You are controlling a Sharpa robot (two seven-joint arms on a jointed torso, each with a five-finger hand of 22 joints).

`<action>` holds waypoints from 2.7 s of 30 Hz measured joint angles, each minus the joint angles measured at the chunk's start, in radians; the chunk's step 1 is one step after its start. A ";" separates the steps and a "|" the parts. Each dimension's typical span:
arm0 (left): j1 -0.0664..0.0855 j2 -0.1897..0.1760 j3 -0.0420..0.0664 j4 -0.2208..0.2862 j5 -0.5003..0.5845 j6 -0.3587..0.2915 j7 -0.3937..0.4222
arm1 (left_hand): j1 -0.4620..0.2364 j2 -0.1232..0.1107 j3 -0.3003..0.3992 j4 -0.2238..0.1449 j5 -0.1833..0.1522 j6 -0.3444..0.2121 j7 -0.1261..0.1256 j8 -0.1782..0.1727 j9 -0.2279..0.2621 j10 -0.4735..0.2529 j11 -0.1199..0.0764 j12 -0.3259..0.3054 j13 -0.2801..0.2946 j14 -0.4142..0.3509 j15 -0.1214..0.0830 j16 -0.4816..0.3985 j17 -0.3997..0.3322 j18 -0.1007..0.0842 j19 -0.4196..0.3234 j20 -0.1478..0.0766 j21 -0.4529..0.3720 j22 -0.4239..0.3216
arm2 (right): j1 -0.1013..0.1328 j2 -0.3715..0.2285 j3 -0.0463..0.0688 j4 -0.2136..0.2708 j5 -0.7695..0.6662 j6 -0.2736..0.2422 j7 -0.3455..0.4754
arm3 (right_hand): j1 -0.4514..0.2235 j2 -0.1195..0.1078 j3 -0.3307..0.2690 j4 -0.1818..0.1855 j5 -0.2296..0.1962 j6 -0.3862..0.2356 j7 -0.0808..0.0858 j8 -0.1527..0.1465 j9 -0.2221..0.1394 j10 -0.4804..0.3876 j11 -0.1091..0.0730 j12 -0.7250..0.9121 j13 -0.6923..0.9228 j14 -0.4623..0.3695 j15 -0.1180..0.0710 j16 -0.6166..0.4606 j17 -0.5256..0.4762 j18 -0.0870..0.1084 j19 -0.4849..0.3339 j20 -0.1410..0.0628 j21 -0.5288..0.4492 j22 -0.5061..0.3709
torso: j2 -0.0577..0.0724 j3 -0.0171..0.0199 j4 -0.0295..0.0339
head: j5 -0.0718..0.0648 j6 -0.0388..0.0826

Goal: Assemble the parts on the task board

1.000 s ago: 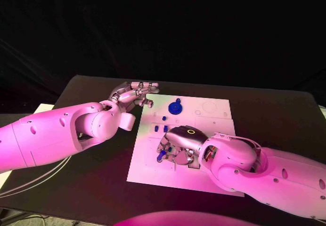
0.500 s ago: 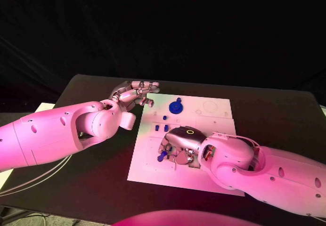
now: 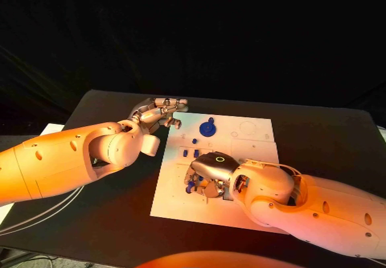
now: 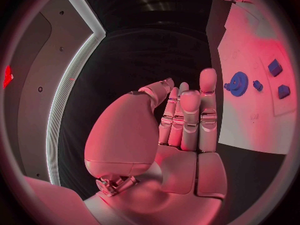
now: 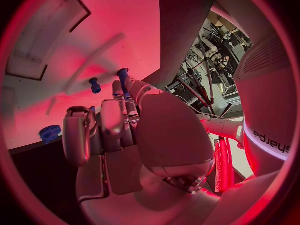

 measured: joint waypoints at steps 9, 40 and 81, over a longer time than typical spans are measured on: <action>0.000 -0.002 0.000 0.001 0.000 0.000 0.000 | 0.000 0.000 0.000 0.000 0.000 0.000 0.000 0.000 0.000 0.000 0.000 0.000 0.000 0.000 0.000 0.000 0.000 0.000 0.000 0.000 0.000 0.000 | -0.005 0.004 -0.010 -0.004 -0.018 0.009 -0.008 | -0.073 -0.061 -0.059 0.014 0.035 -0.167 0.027 -0.018 -0.026 -0.204 0.048 -0.027 -0.006 0.001 0.037 -0.012 -0.028 0.011 -0.046 0.034 -0.049 0.001 | -0.001 0.0005 0.0000 | 0.001 -0.002; 0.000 -0.008 -0.003 -0.003 0.000 0.001 -0.001 | -0.004 0.004 -0.006 0.000 -0.004 0.000 0.000 0.000 0.000 -0.004 -0.004 0.006 0.000 -0.004 -0.004 -0.004 -0.004 0.000 0.000 0.000 -0.005 -0.004 | 0.034 -0.512 0.006 0.215 0.284 -0.264 -0.089 | -0.167 -0.035 -0.347 0.159 0.191 -0.085 -0.015 0.037 -0.012 0.175 -0.047 0.557 0.492 0.000 -0.033 0.156 0.149 -0.001 0.023 -0.024 0.069 0.000 | -0.011 -0.0007 -0.0238 | -0.099 0.026; -0.002 -0.013 -0.005 -0.005 0.000 0.003 -0.002 | -0.004 0.004 -0.006 0.000 -0.004 0.000 0.000 0.004 0.000 -0.004 -0.004 0.006 0.000 -0.004 -0.004 -0.004 -0.005 0.000 0.000 0.000 -0.005 -0.005 | -0.047 -0.429 -0.002 0.204 0.186 -0.123 -0.396 | -0.241 0.037 -0.578 0.195 0.218 -0.072 -0.038 0.151 0.085 0.192 -0.055 1.106 1.168 0.001 -0.039 0.265 0.239 -0.016 0.023 -0.023 0.097 0.000 | -0.014 0.0014 -0.0367 | -0.099 0.020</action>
